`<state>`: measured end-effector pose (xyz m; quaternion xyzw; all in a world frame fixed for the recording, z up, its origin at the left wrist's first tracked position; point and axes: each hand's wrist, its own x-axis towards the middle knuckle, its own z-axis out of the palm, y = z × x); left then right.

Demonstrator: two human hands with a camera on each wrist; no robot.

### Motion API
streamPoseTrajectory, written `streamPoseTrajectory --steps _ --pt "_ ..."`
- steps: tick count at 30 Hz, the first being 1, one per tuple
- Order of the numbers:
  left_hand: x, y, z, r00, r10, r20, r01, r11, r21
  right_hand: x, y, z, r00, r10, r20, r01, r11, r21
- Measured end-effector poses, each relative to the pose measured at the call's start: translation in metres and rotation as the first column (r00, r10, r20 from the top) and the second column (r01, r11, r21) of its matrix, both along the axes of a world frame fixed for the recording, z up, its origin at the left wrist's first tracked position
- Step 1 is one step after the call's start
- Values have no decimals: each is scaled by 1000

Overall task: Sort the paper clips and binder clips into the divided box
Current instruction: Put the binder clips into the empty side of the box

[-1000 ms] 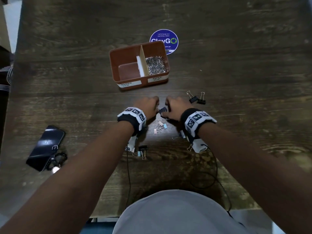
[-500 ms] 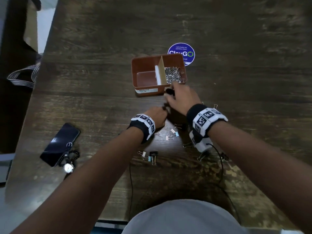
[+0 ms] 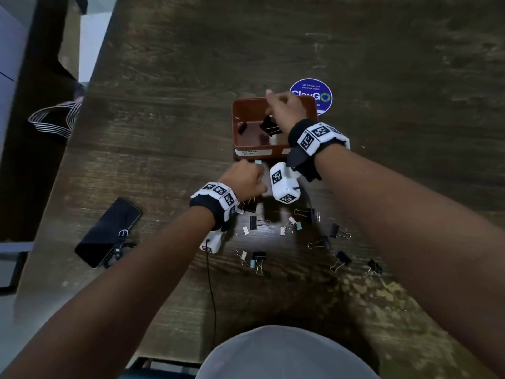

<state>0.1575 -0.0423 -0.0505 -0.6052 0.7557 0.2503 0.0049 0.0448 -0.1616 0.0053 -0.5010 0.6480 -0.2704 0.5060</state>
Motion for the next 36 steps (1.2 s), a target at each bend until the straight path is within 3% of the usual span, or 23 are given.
streamPoseTrajectory --steps 2,4,7,9,11,15,17,20,22,24,27,28,30,36 --pt "5 -7 10 973 159 -167 -168 985 -45 1 -2 -2 995 -32 95 30 999 22" --pt "12 -20 23 896 282 -344 -336 936 -108 -1 -2 -1 979 -62 193 53 997 52" --pt "21 -51 34 802 385 -457 -484 867 -118 -13 -5 -2 960 -152 237 151 988 24" --pt "23 -71 38 788 413 -457 -499 863 -82 -29 -4 -5 930 -232 285 247 969 -18" --pt "23 -84 42 826 411 -384 -479 873 -95 -49 1 -8 908 -257 332 291 955 -56" --pt "20 -83 46 877 370 -307 -441 873 -207 -90 29 -12 946 -252 204 289 940 -181" --pt "15 -70 45 913 285 -292 -368 883 -290 -108 48 -17 978 -177 109 198 951 -236" --pt "3 -43 32 979 73 -189 -137 928 -347 -129 81 -32 997 33 -65 -51 957 -284" --pt "-5 -28 16 995 -81 -53 63 956 -287 -140 101 -43 956 223 -191 -257 949 -180" --pt "-9 -18 -7 980 -194 43 198 957 -212 -149 116 -55 863 450 -231 -451 891 51" --pt "-5 -10 -38 964 -213 158 236 961 -143 -155 134 -75 583 677 -448 -659 717 227" --pt "-4 -8 -44 959 -201 200 229 965 -127 -156 138 -84 518 685 -512 -688 689 227" --pt "-8 -6 -48 952 -177 249 210 971 -115 -154 147 -96 464 663 -587 -705 678 209" --pt "-11 -7 -55 977 7 214 29 986 -163 -145 165 -102 497 548 -673 -689 720 78"
